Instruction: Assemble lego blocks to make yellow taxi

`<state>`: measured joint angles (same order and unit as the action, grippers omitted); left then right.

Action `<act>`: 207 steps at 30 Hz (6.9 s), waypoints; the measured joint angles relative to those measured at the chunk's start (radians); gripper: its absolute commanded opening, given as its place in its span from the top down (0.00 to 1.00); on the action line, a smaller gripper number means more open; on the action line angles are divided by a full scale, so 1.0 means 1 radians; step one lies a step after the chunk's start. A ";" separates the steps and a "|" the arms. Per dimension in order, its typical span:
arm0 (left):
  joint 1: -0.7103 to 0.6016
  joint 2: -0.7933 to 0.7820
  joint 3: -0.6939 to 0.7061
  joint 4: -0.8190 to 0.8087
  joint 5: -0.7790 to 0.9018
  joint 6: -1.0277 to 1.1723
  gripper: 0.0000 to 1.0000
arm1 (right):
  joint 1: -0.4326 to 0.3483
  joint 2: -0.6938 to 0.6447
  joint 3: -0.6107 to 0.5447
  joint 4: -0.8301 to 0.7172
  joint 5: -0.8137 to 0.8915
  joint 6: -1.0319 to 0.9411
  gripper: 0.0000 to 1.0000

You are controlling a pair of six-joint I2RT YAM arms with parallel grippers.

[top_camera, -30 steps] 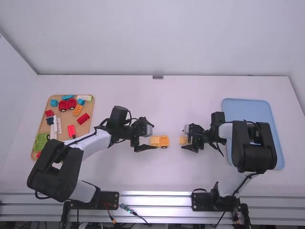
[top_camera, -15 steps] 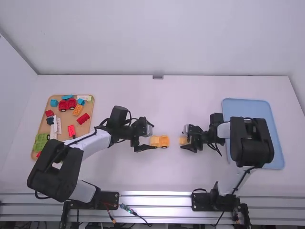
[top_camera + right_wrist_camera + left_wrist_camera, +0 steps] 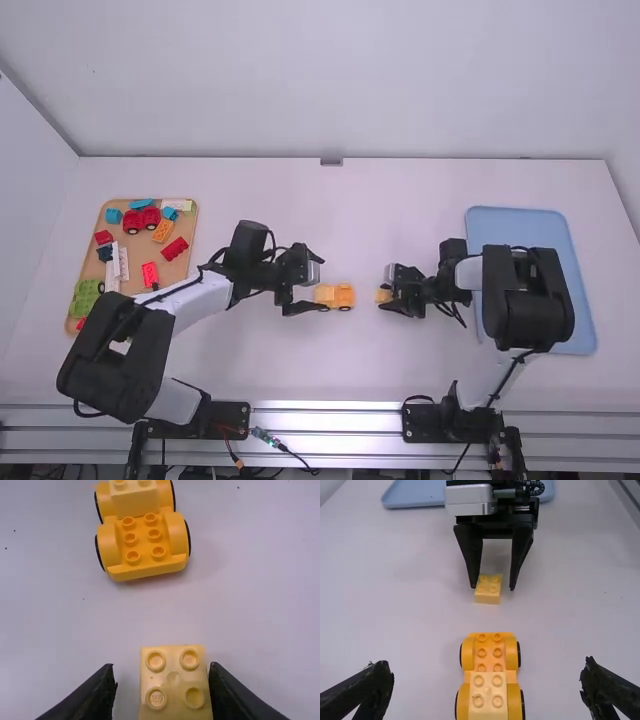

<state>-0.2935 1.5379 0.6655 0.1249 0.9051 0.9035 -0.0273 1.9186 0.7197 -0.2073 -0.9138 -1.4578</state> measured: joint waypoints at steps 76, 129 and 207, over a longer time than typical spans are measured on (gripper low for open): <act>-0.071 0.450 0.014 0.385 -0.044 -0.074 0.39 | 0.295 -0.220 0.050 0.062 0.083 0.253 0.95; -0.070 0.450 0.001 0.374 -0.008 -0.027 0.48 | 0.364 -0.123 0.010 0.172 0.079 0.356 0.96; -0.069 0.450 0.001 0.370 -0.004 -0.021 0.50 | 0.310 -0.118 0.000 0.215 -0.094 0.284 1.00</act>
<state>-0.3622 1.9877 0.6662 0.4953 0.9012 0.8829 0.2825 1.8008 0.7197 0.0078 -1.0077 -1.1736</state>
